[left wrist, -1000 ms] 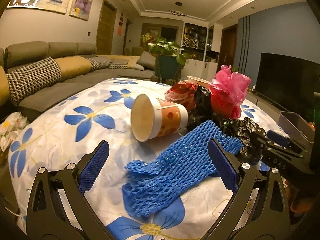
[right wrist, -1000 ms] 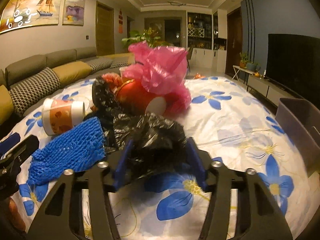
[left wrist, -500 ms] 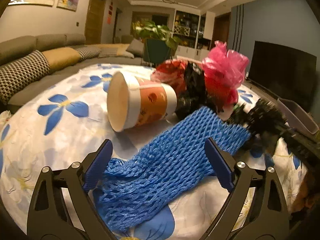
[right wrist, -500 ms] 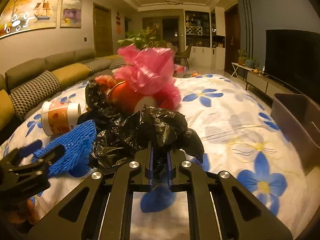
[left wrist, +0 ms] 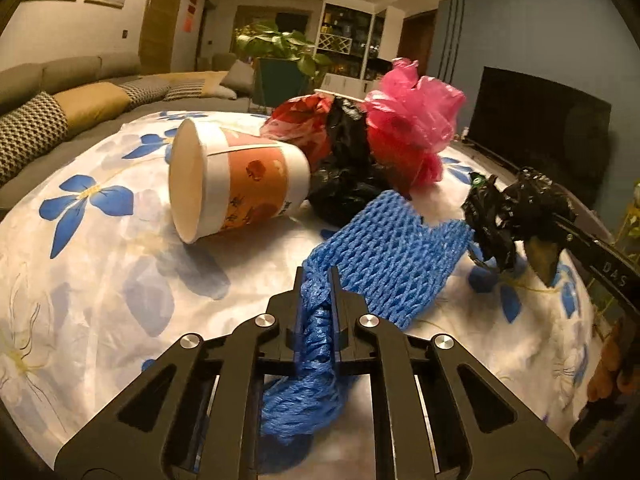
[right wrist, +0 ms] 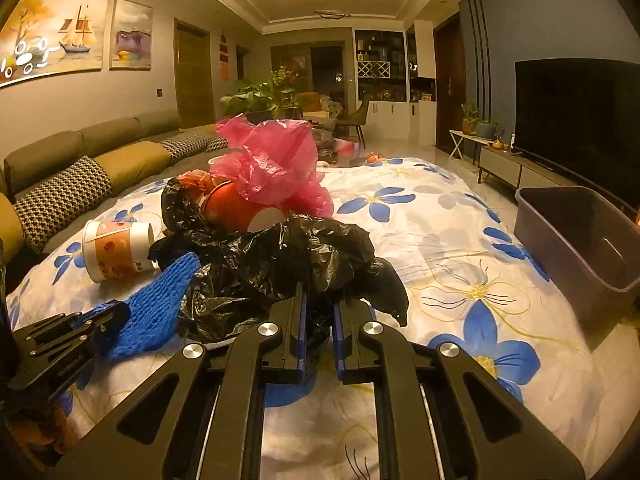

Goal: Collect trash
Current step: 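Grasp the blue foam net with the left tool while the right tool grasps the black plastic bag, then carry the blue net with the left tool while the right tool carries the black bag to the bin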

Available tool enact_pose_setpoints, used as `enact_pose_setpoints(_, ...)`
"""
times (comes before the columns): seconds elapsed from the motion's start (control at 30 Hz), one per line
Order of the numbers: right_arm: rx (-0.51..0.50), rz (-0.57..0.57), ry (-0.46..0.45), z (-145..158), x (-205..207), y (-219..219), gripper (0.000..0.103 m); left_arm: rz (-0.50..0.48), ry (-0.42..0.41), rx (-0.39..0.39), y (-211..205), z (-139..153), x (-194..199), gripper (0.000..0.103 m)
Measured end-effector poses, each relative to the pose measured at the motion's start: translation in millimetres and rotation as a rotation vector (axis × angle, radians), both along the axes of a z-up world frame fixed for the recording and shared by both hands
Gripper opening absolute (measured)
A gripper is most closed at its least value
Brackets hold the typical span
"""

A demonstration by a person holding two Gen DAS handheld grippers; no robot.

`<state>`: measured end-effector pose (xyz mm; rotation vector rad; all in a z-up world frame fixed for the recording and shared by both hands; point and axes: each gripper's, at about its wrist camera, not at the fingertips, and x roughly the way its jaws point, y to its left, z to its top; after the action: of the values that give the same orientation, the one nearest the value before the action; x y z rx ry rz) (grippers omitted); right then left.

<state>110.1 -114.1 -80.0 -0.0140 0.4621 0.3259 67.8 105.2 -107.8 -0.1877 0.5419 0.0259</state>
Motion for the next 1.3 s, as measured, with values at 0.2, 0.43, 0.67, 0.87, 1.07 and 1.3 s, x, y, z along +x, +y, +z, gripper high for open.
enact_pose_setpoints(0.2,0.000,-0.016,-0.025,7,-5,-9,0.011,-0.010,-0.066,-0.013,-4,22,-14,0.008)
enact_pose_setpoints(0.43,0.015,-0.052,-0.054,17,-13,-27,0.011,-0.041,-0.179,0.015,-19,62,-32,0.008)
enact_pose_setpoints(0.67,0.026,-0.110,-0.091,29,-15,-53,0.011,-0.061,-0.242,0.043,-31,92,-29,0.008)
enact_pose_setpoints(0.87,0.030,-0.171,-0.130,41,-17,-80,0.011,-0.115,-0.280,0.072,-52,112,-17,0.008)
enact_pose_setpoints(1.07,0.021,-0.247,-0.173,51,-19,-111,0.011,-0.203,-0.301,0.091,-94,125,4,0.008)
enact_pose_setpoints(1.3,-0.003,-0.367,-0.220,63,-13,-159,0.011,-0.329,-0.320,0.079,-157,137,42,0.008)
